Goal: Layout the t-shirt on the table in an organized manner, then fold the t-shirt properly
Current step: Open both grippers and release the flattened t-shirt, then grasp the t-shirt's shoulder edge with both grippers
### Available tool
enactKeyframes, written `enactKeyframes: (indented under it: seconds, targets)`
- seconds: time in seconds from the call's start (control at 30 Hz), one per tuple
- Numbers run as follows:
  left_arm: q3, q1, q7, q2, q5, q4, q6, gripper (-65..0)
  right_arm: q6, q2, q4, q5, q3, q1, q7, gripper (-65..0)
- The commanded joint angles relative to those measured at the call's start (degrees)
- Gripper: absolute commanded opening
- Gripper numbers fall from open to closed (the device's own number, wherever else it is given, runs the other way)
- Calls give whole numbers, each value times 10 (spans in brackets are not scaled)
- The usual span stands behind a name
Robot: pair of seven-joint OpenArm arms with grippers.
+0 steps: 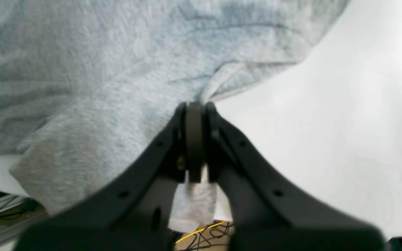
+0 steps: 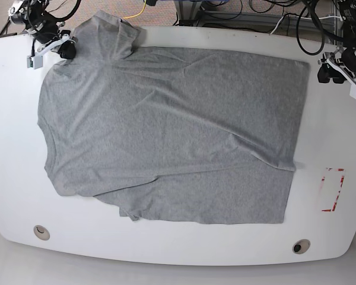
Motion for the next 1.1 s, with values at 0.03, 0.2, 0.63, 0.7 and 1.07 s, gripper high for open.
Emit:
enactKeyframes:
  seconds: [0.03,0.2,0.63,0.7,1.07]
  targets:
    - [27,-4,-19,-10,-10,-11,-2,-342,1,8,6,-1,4,-5,-2,-650]
    - [54,-5,-36,-10,-8,-14,-2,-340,1,8,5,-1,4,-5,-2,-650]
    - [77,2,-36,15,-7,-14,2,-342,1,8,5,-1,4,-5,-2,-650]
    - [77,9,-37,15,-7,-14,2,-342,1,8,5,-1,4,-5,-2,-650]
    - [75,21,-36,15,31,-13,0,-342,1,7,5,-1,4,-5,-2,-650]
